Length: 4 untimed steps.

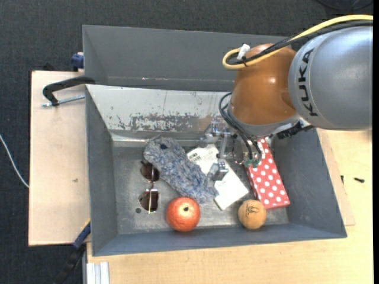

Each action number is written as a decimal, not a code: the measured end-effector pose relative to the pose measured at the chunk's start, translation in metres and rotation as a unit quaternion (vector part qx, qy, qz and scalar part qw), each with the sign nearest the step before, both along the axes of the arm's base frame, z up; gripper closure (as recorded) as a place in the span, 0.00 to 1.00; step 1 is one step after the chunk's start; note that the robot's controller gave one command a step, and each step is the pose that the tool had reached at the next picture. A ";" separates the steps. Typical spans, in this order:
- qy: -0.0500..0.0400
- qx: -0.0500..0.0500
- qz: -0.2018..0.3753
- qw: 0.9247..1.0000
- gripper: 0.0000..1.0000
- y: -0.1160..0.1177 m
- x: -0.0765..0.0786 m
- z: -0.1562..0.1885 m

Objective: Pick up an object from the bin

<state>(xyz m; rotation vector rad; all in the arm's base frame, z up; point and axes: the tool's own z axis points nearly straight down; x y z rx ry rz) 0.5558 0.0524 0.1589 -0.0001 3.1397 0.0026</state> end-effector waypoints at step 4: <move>0.001 0.000 -0.095 0.996 0.00 0.023 -0.012 -0.052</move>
Offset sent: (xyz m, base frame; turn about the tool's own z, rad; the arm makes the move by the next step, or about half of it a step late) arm -0.0052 0.0298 -0.0236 0.3748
